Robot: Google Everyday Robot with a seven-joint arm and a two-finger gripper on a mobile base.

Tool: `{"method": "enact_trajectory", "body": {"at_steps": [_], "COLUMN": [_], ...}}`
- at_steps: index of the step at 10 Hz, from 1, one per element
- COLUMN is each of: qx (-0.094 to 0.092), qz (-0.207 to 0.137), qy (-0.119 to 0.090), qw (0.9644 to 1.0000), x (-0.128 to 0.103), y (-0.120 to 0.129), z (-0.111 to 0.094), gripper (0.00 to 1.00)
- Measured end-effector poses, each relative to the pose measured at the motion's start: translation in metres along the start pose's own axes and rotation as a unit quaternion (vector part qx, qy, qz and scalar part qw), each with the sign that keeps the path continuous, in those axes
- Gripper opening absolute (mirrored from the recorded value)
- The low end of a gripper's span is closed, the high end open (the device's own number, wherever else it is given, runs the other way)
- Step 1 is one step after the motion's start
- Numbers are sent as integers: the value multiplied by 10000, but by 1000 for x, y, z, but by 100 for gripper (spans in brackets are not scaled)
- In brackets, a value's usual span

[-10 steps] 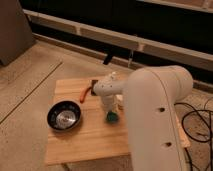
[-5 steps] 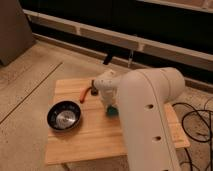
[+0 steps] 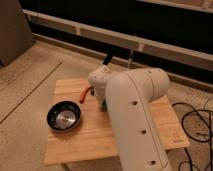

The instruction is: Wipe the white sponge on the table

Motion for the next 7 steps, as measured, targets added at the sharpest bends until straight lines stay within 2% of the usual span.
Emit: {"method": "enact_trajectory", "body": {"at_steps": [4,7], "qx": [-27,-198], "qz": [-271,-393], "qy": [-77,-181], "qw": [9996,9989], "x": [-17,-22], "y": [41,87], "z": [-13,-16], "gripper": [0,0]}}
